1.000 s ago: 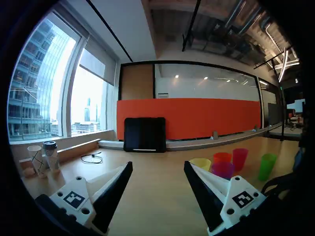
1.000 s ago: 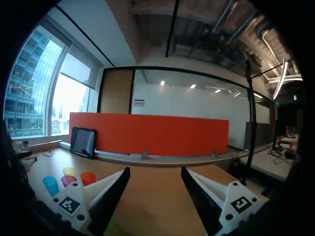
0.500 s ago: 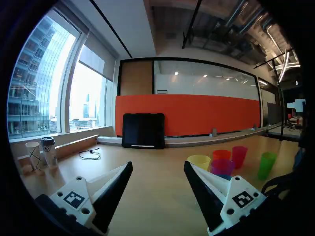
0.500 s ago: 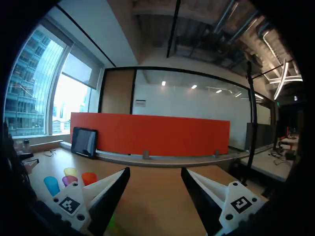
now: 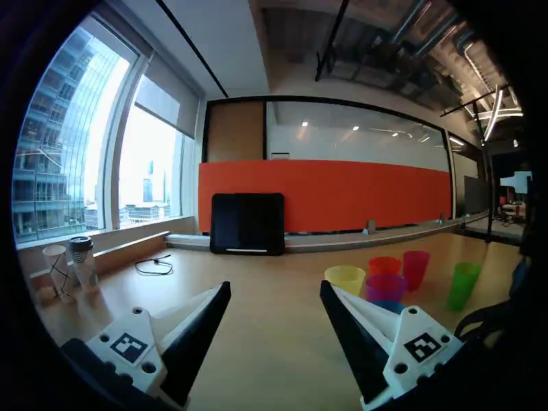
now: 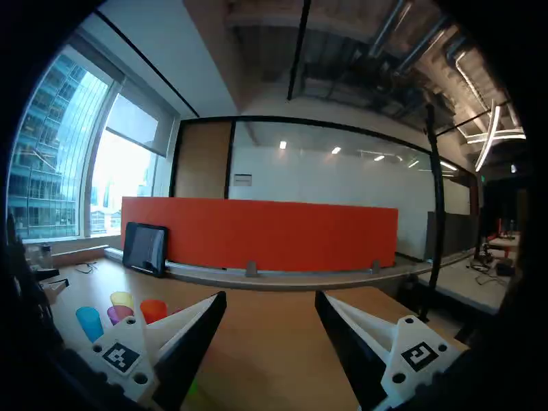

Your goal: Pour water

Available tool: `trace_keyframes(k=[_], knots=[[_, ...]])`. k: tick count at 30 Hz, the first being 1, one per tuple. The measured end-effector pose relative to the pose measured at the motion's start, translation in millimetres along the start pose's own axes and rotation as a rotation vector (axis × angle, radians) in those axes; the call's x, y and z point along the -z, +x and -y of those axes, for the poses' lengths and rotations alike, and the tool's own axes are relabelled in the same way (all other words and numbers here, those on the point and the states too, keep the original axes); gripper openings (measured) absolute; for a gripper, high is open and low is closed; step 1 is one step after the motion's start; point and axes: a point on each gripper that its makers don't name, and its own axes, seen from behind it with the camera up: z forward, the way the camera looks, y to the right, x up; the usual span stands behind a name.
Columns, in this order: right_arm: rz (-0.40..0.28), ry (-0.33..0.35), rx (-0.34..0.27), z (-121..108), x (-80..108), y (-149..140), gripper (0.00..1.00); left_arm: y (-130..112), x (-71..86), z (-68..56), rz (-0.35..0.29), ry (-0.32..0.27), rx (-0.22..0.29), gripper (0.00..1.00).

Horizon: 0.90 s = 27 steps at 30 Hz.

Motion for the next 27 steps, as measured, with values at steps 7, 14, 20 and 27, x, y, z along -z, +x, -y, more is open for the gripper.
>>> trace_keyframes(k=[7, 14, 20, 27], knots=[[-0.014, 0.003, 0.016, -5, 2.4, -3, 1.0, 0, -0.2, -0.4, 0.0, 0.001, -0.001, 0.97], [-0.014, 0.009, 0.04, -15, 5.4, -15, 1.0, 0, -0.4, 0.3, 0.0, 0.001, 0.0, 0.97], [-0.015, 0.026, 0.068, -19, 0.3, -27, 1.0, 0, 0.0, 1.1, 0.0, 0.001, -0.001, 0.97], [-0.031, 0.021, 0.066, -22, -9.4, -42, 1.0, 0, -0.1, 0.7, 0.0, 0.001, -0.001, 0.97]])
